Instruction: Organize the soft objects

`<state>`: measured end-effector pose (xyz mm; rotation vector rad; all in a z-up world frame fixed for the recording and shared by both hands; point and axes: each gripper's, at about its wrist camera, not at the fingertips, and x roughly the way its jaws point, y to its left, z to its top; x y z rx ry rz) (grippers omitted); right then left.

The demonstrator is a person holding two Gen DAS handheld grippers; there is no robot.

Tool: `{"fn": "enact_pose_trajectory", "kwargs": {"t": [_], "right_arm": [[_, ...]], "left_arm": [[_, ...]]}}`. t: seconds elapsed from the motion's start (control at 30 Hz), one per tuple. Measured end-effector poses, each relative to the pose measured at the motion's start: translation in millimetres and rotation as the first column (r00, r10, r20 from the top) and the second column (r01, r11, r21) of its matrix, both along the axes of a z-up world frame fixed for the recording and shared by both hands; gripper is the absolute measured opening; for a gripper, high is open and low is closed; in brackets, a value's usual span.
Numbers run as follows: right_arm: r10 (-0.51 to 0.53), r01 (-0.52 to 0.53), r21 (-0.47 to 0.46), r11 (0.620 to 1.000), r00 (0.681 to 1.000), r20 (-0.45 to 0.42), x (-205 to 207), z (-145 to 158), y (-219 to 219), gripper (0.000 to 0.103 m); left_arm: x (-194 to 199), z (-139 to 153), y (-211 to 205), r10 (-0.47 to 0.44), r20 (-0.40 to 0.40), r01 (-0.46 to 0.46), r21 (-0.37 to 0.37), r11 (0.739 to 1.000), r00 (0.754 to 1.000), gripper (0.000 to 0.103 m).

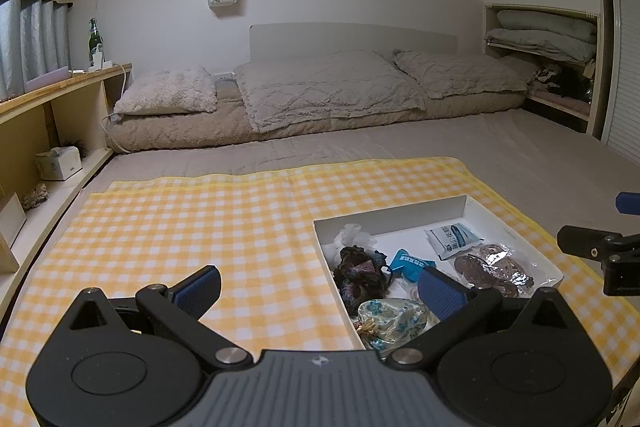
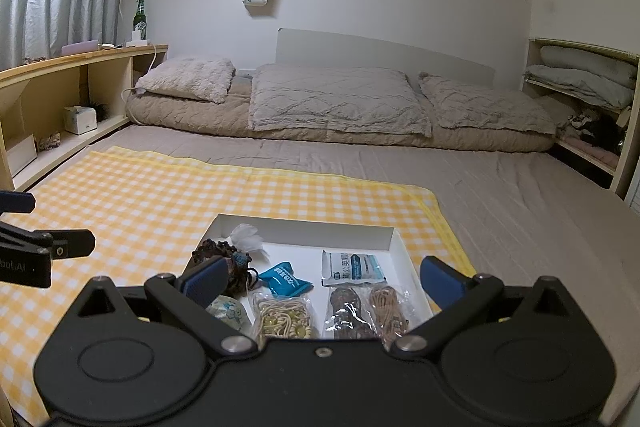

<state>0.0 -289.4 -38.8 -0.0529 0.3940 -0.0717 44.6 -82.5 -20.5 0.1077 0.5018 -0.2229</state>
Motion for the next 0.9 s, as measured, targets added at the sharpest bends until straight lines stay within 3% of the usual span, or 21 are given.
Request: {"fn": "enact_pose_trajectory", "kwargs": {"t": [0.9], "right_arm": [[-0.001, 0.001, -0.002, 1.0, 1.0, -0.002, -1.7, -0.4, 2.9, 0.103]], "left_arm": [[-1.3, -1.1, 2.4, 0.009, -0.004, -0.009, -0.004, 1.0, 1.0, 0.103]]}}
